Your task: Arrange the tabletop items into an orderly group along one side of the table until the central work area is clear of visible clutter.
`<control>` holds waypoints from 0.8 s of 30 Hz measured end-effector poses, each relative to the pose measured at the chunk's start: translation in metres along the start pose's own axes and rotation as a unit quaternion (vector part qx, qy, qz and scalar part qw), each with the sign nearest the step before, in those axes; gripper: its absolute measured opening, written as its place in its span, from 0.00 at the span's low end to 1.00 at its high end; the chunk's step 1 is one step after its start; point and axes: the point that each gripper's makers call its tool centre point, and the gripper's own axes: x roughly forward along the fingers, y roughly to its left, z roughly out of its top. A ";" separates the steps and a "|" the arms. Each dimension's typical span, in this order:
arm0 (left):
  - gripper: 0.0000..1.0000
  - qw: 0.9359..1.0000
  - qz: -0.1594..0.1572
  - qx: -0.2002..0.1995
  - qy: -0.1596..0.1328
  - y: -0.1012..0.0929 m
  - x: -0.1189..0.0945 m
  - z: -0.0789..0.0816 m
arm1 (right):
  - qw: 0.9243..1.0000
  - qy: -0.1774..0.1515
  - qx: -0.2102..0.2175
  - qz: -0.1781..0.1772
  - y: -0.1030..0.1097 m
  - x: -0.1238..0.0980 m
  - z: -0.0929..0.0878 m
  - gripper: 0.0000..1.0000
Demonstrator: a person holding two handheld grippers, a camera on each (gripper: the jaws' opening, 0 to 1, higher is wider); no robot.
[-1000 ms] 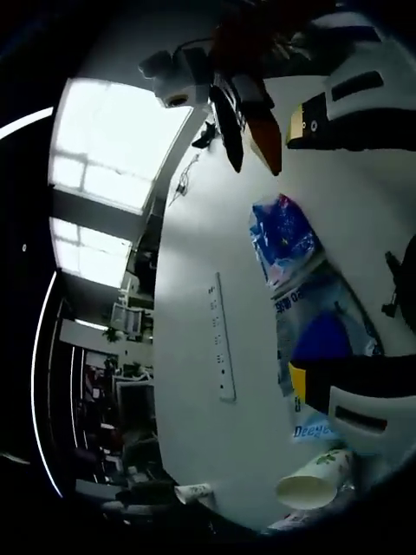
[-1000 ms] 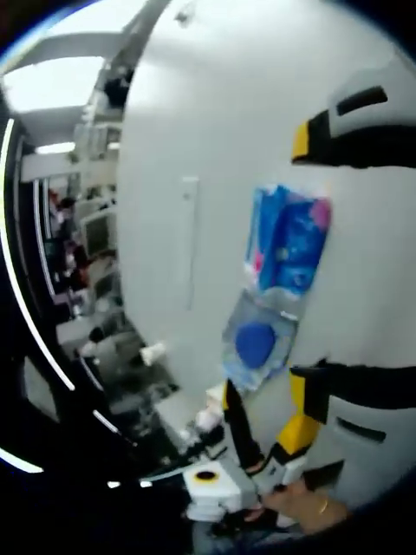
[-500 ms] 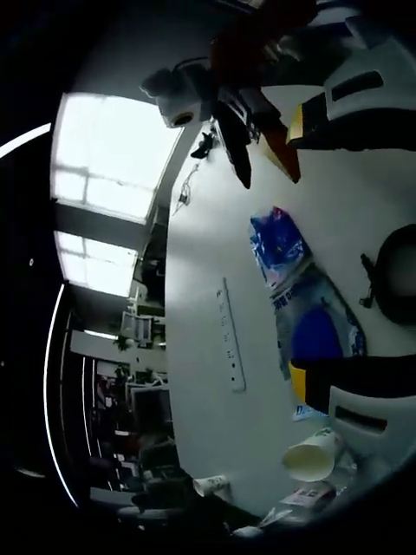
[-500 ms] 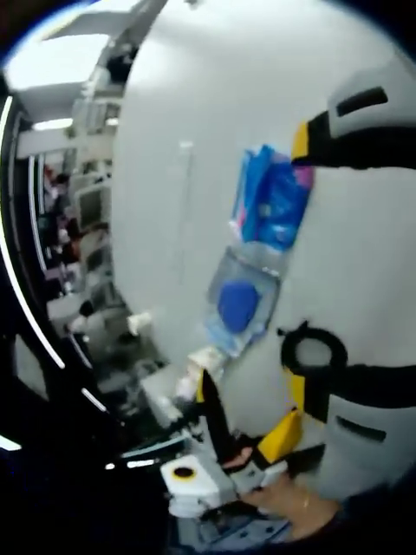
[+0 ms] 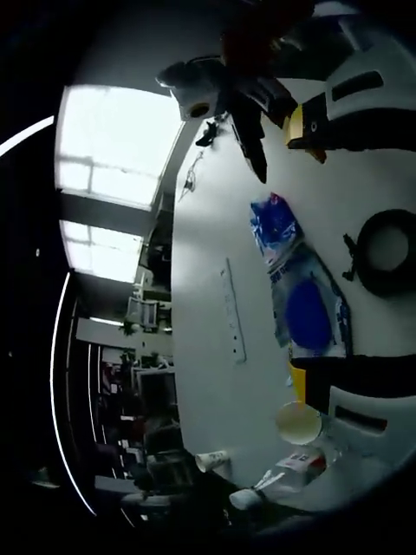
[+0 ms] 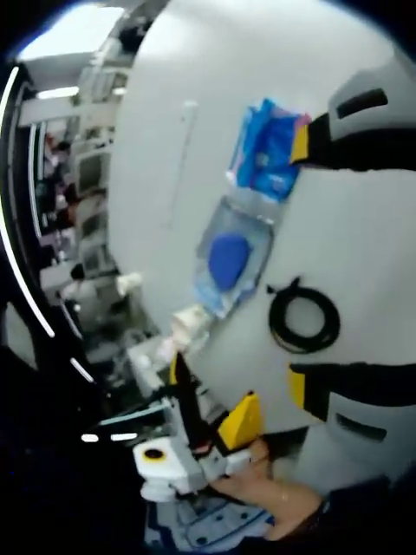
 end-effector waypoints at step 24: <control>0.96 0.998 0.054 0.018 0.016 0.043 -0.064 -0.029 | 0.993 0.011 -0.066 0.094 0.060 0.035 -0.021 0.68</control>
